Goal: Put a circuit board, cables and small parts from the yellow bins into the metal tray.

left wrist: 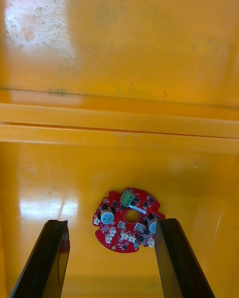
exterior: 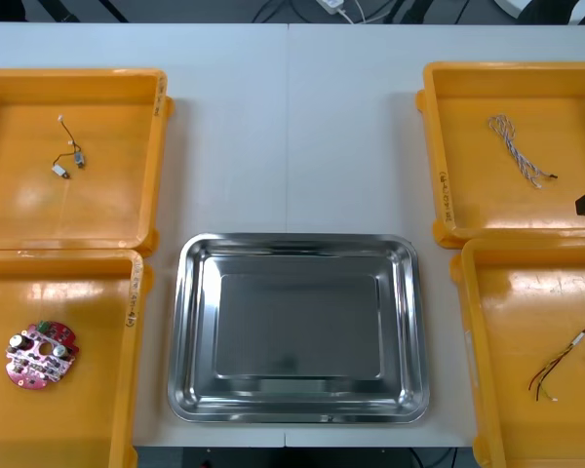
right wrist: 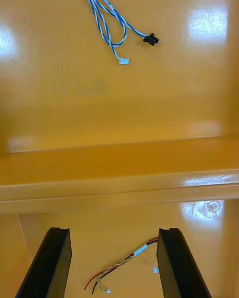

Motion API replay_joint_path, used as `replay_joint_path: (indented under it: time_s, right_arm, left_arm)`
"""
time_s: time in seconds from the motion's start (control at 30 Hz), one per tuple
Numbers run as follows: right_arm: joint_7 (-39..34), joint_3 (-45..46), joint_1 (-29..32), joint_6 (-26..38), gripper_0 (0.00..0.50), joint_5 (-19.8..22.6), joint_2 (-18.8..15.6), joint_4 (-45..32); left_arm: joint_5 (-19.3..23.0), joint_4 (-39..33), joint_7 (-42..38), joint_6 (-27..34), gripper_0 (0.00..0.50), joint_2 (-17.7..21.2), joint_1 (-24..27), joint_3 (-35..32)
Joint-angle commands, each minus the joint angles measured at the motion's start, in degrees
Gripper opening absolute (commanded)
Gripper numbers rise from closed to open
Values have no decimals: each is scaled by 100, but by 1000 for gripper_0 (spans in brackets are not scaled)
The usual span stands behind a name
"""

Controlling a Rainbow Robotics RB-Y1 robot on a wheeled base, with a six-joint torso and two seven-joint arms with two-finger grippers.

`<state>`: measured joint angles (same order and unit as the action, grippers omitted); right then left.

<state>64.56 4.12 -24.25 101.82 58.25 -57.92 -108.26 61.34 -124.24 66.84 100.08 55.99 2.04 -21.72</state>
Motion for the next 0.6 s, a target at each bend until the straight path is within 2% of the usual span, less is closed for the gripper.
replay_joint_path:
  time_s: [0.03, 0.6]
  right_arm:
    - [-40, 194, 8, -13, 500, 28, -246, -108]
    - [-40, 194, 8, -13, 500, 28, -246, -108]
  left_arm:
    - [44, -30, 400, -50, 500, 263, -90, -175]
    - [44, -30, 400, -50, 500, 263, -90, -175]
